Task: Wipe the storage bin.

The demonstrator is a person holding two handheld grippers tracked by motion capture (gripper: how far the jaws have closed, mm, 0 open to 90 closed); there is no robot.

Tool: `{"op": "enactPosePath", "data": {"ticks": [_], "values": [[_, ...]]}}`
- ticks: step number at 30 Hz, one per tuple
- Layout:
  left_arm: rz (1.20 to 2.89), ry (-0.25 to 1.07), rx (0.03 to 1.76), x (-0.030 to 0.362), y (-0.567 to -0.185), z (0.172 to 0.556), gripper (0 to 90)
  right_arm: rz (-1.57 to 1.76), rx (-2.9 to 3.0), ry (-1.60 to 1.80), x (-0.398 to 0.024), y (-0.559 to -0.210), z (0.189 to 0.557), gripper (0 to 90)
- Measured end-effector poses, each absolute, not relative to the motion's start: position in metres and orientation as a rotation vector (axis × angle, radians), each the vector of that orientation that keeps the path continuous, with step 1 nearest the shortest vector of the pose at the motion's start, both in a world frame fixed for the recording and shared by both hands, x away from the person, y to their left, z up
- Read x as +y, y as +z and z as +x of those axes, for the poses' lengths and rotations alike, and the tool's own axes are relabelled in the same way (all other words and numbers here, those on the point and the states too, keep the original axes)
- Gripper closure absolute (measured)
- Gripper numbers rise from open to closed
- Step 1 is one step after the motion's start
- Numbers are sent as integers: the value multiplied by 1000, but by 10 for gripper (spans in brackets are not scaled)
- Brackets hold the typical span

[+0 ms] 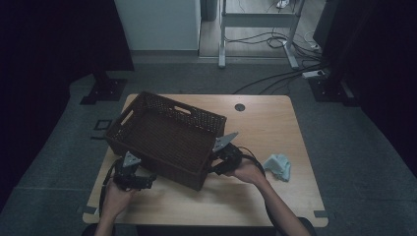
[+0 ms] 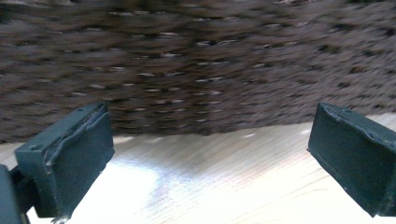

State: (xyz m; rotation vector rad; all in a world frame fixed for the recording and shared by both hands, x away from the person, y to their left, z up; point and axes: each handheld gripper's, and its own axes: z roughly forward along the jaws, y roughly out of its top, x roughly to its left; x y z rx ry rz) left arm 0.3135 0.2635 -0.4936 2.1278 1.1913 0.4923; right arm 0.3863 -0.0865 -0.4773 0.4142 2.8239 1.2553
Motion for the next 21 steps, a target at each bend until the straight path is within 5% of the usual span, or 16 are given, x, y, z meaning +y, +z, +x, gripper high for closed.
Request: {"op": "enactPosePath", "data": {"ticks": [21], "values": [[2183,441,1032,247,-494,307,0,288,2866,1246,-51,-479,345,512]]}}
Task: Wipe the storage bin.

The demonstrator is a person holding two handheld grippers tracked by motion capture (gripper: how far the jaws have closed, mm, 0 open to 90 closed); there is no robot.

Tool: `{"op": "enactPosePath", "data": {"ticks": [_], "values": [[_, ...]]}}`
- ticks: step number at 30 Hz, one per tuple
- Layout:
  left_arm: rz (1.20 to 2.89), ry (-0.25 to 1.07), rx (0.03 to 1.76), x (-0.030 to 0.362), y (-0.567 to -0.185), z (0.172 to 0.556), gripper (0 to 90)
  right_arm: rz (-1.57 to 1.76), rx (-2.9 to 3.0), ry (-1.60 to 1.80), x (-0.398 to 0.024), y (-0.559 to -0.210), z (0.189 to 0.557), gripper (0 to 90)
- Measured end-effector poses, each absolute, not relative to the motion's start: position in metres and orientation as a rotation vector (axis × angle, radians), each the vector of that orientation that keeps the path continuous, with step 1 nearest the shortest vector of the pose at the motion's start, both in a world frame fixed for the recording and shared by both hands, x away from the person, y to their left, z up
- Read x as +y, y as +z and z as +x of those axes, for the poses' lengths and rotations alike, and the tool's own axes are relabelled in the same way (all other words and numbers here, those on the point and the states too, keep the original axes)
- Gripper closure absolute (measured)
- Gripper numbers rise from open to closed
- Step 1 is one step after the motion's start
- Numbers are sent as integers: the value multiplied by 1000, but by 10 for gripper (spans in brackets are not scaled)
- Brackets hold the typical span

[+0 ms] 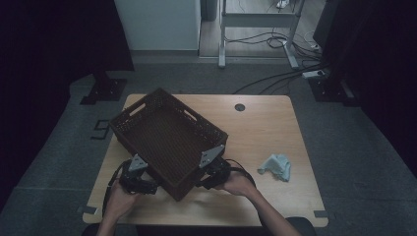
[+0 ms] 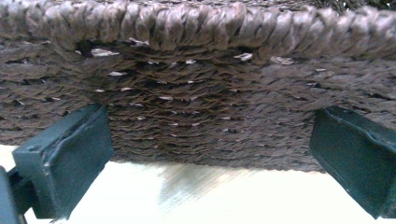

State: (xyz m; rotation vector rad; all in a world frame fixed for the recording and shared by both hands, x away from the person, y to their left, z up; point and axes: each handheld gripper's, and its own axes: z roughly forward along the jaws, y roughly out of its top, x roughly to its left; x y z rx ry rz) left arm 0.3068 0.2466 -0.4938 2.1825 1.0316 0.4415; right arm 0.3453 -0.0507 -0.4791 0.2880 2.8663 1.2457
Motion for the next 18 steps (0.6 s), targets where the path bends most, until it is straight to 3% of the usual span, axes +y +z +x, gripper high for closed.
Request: {"op": "enactPosePath", "data": {"ticks": [8,18], "values": [[2196,427,1010,233,-493,298,0,303,2859,1223,-66,-478,333,520],[2165,413,1017,239,-498,294,0,532,2781,1090,-108,-481,341,335]]}}
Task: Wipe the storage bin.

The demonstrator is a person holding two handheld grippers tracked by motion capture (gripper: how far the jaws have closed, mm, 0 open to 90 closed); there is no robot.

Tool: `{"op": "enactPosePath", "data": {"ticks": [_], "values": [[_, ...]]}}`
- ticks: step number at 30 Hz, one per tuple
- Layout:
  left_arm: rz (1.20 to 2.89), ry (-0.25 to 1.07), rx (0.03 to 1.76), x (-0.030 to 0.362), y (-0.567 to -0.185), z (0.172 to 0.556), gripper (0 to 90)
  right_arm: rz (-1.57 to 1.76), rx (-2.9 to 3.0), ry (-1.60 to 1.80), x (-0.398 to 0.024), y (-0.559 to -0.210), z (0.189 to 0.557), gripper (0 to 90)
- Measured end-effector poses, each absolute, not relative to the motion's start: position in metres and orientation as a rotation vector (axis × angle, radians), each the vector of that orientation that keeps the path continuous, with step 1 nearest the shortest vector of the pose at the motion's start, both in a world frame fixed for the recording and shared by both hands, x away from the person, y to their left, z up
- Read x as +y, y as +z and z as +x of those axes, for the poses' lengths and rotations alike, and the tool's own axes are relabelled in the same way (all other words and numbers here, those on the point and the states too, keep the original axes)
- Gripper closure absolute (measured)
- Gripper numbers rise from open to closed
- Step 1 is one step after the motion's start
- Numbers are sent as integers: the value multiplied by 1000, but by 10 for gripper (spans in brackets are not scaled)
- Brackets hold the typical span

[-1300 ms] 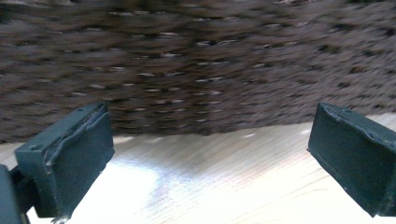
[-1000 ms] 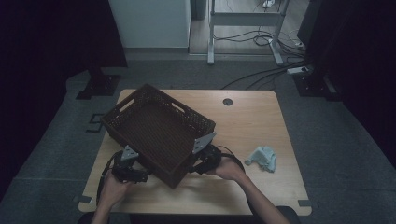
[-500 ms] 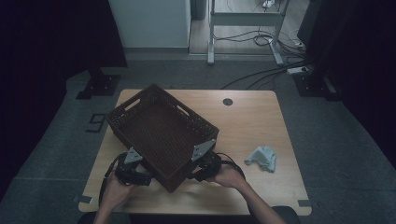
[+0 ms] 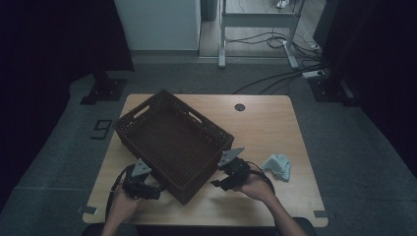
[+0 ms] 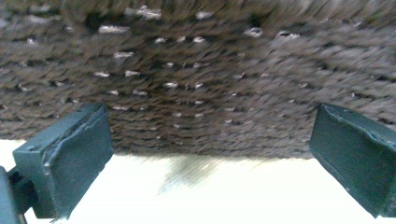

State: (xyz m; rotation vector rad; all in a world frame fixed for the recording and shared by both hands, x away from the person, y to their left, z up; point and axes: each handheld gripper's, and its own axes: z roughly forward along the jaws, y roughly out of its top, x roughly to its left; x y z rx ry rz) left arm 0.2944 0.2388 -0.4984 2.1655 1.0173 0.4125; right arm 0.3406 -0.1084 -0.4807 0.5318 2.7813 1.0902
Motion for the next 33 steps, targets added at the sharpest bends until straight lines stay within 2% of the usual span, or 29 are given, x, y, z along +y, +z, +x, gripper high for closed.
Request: {"op": "enactPosePath", "data": {"ticks": [2,15,21,28,33], "values": [[2159,408,1024,241,-499,294,0,605,2757,1067,-123,-481,345,306],[2112,399,1047,248,-504,295,0,992,2480,859,-226,-478,360,261],[2126,431,1046,245,-501,295,0,1106,2411,829,-254,-481,362,266],[2131,416,1089,242,-497,295,0,1253,2423,688,-274,-506,372,249],[2129,416,1096,241,-497,295,0,1291,2449,693,-278,-522,378,396]]}}
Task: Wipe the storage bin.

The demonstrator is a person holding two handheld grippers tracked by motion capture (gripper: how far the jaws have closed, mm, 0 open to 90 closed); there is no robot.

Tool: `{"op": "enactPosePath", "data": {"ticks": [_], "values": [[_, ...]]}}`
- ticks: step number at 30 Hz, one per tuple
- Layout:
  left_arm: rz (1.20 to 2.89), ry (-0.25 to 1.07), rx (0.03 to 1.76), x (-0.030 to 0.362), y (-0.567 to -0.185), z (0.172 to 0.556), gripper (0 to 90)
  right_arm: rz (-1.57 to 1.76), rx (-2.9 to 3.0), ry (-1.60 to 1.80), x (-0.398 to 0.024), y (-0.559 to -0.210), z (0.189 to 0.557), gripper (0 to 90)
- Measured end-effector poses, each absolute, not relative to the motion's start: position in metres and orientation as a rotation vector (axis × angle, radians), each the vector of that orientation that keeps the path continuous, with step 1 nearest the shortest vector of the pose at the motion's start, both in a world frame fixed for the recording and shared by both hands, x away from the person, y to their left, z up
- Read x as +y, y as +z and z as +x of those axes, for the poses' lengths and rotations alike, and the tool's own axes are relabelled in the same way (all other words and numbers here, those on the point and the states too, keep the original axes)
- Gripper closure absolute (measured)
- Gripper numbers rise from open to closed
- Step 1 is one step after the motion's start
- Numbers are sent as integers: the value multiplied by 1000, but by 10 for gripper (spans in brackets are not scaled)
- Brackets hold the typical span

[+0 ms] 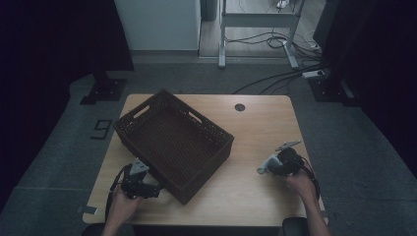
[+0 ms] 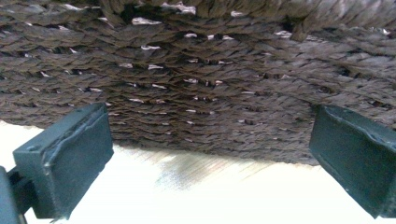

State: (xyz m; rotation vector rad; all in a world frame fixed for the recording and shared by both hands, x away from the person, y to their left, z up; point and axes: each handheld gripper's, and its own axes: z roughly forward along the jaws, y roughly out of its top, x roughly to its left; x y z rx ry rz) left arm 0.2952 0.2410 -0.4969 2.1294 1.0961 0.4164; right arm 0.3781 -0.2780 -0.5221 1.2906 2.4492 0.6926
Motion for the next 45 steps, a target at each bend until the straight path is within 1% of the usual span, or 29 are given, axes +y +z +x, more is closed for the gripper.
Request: {"op": "enactPosePath", "data": {"ticks": [1,2,3,5,10,12,15,18,28,38,45], "values": [[2130,417,1097,241,-497,295,0,1290,2445,692,-279,-523,379,446],[2131,418,1097,241,-497,295,0,1303,2441,693,-282,-524,381,536],[2134,420,1096,240,-497,295,0,1303,2441,693,-282,-524,381,536],[2140,429,1093,240,-496,295,0,1324,2433,709,-287,-524,382,597],[2150,451,1076,239,-496,294,0,1353,2428,711,-291,-524,383,707],[2153,460,1070,239,-496,294,0,1342,2428,705,-290,-523,383,735],[2171,472,1051,239,-496,293,0,1333,2428,700,-289,-521,382,738],[2170,451,1043,239,-496,294,0,1320,2408,714,-289,-516,379,739],[2204,425,970,236,-497,291,0,1255,2359,883,-285,-492,372,734],[2185,402,953,237,-500,294,0,1151,2377,970,-264,-474,373,726],[2194,416,965,234,-500,295,0,1088,2401,983,-244,-464,381,723]]}}
